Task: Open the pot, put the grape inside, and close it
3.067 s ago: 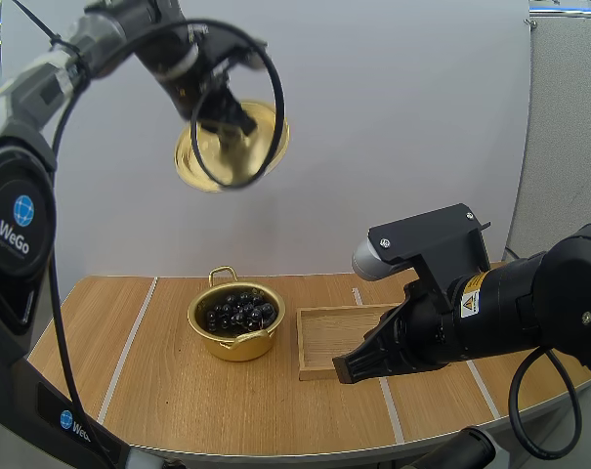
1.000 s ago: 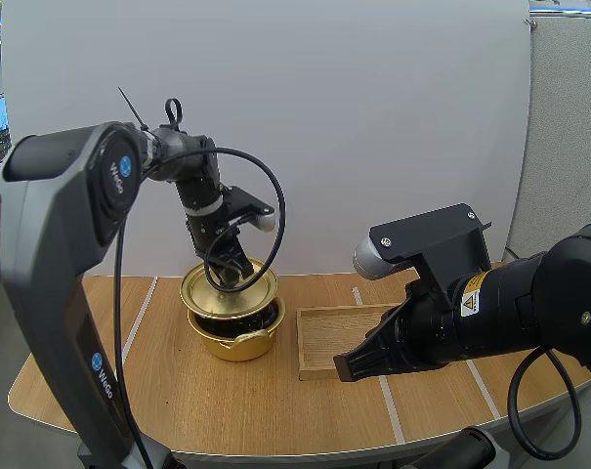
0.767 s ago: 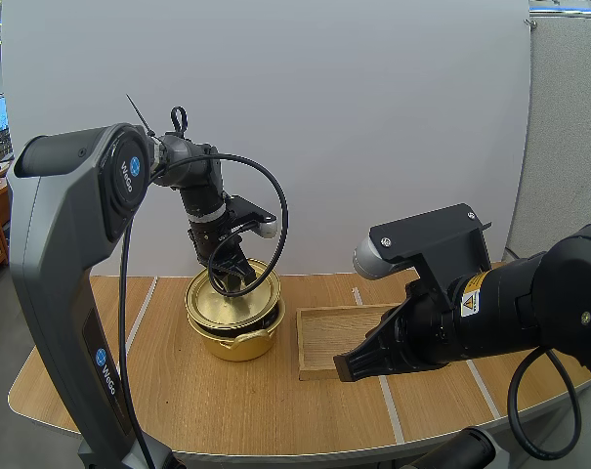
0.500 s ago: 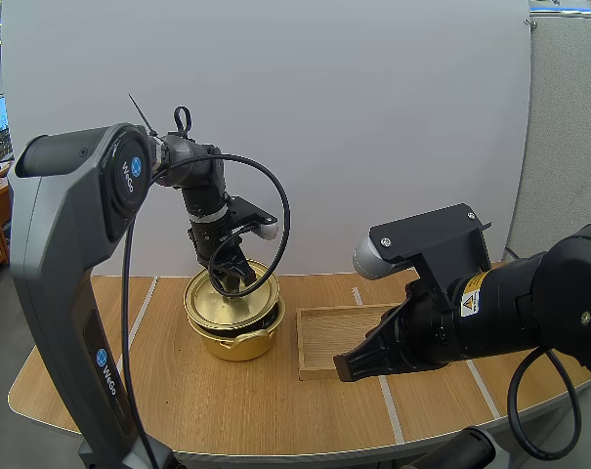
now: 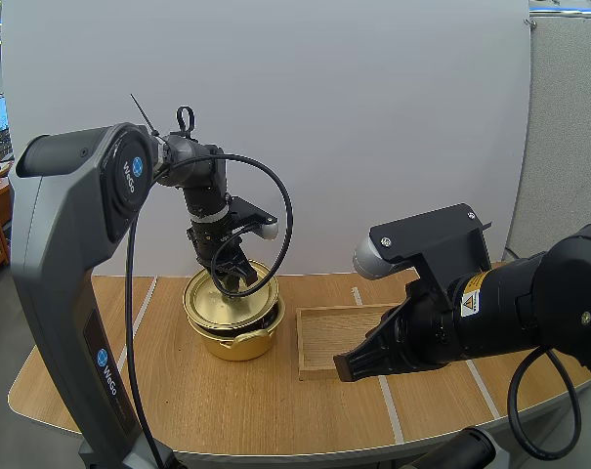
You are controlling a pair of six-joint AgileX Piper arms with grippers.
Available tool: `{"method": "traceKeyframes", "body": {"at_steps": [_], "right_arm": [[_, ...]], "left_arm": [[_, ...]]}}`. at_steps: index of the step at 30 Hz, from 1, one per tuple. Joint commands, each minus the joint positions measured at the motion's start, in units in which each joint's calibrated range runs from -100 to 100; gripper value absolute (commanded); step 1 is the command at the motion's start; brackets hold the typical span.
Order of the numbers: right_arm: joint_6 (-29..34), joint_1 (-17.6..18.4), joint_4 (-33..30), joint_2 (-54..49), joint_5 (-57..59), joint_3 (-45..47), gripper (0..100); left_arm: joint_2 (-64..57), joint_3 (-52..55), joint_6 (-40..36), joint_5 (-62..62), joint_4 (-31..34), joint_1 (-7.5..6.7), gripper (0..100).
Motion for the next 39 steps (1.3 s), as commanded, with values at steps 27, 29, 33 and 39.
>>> {"method": "traceKeyframes", "body": {"at_steps": [27, 29, 33, 39], "right_arm": [[-0.12, -0.15, 0.29, -0.46, 0.0, -0.03, 0], [-0.12, -0.15, 0.29, -0.46, 0.0, -0.03, 0], [-0.12, -0.15, 0.29, -0.46, 0.0, -0.03, 0], [-0.12, -0.15, 0.29, -0.46, 0.0, -0.03, 0]], "left_arm": [[-19.13, -4.33, -1.09, 0.84, 5.22, 0.26, 89], [-20.24, -4.33, -1.08, 1.21, 5.22, 0.26, 89], [-20.76, -4.33, -1.08, 3.05, 4.38, 0.26, 89], [-20.62, -4.33, 1.19, 4.27, -1.15, 0.26, 89]]}}
